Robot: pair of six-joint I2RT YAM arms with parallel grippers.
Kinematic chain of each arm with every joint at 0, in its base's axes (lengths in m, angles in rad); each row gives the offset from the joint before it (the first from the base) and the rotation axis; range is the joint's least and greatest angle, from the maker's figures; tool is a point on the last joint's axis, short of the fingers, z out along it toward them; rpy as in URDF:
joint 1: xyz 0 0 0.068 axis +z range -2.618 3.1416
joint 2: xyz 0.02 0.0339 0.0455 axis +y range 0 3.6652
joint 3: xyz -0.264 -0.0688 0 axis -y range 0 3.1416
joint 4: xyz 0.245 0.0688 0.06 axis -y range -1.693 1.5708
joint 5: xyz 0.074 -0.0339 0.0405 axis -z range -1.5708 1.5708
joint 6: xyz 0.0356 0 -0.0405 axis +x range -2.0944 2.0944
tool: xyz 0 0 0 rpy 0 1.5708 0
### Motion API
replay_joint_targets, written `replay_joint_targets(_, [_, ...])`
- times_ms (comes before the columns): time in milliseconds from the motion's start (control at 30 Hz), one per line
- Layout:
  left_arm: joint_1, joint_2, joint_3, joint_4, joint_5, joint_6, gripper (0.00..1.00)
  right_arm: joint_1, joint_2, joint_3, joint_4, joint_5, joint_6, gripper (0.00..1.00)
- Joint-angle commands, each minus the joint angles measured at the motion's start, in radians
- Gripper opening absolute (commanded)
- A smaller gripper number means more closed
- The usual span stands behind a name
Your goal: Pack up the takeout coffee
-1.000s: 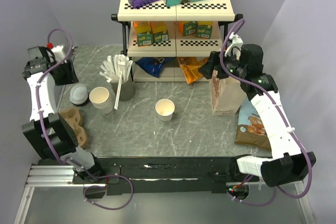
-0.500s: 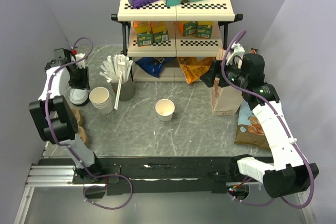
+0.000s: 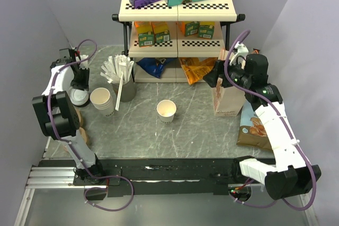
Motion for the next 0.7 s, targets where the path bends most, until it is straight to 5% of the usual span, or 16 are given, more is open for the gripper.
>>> replay_joint_targets(0, [-0.007,0.014,0.042,0.021,-0.024,0.014,0.31,-0.007,0.006,0.013,0.035,-0.004,0.011,0.93])
replay_joint_targets(667, [-0.011,0.060,0.064,0.018,-0.039,0.026,0.22,-0.007,0.036,0.019,0.050,-0.010,0.023,0.93])
